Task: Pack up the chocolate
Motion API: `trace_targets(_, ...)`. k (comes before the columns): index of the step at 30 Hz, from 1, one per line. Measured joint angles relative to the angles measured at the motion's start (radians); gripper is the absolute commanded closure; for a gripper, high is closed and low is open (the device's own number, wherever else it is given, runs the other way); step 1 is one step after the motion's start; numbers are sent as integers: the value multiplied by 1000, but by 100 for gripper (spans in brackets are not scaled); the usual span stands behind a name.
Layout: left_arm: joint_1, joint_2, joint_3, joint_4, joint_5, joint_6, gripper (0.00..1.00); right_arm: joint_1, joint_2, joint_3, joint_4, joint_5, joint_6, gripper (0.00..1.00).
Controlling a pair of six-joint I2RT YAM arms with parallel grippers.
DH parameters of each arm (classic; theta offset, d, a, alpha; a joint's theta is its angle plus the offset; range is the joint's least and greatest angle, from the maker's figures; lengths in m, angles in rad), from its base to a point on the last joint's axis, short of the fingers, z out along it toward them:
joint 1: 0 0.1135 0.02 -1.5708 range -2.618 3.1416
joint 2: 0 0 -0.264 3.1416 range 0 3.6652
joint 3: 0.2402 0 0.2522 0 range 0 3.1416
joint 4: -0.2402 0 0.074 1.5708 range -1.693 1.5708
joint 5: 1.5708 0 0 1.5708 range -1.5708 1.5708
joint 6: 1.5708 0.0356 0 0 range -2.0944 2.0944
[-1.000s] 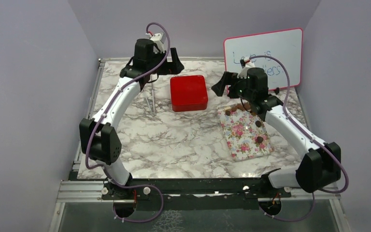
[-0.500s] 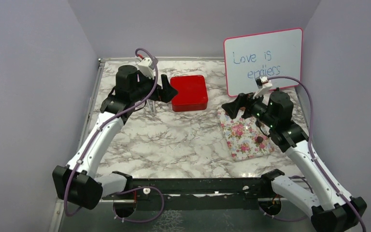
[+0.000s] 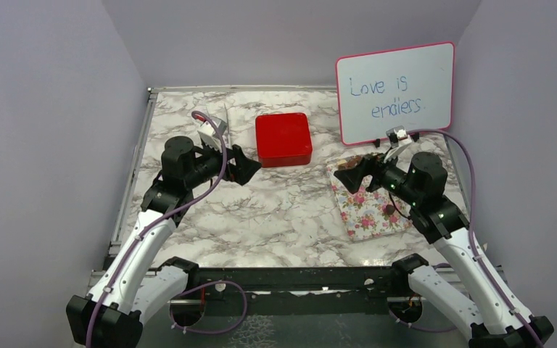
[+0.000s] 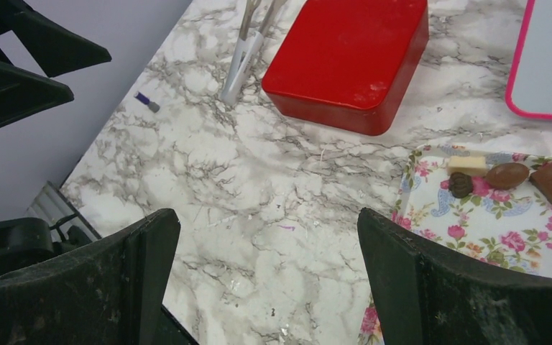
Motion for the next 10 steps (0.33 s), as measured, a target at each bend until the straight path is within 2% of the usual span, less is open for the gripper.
trace_targets(10,0,-58,-33,28,-12,3,1,0,-25,-4,-32,-23,18,0)
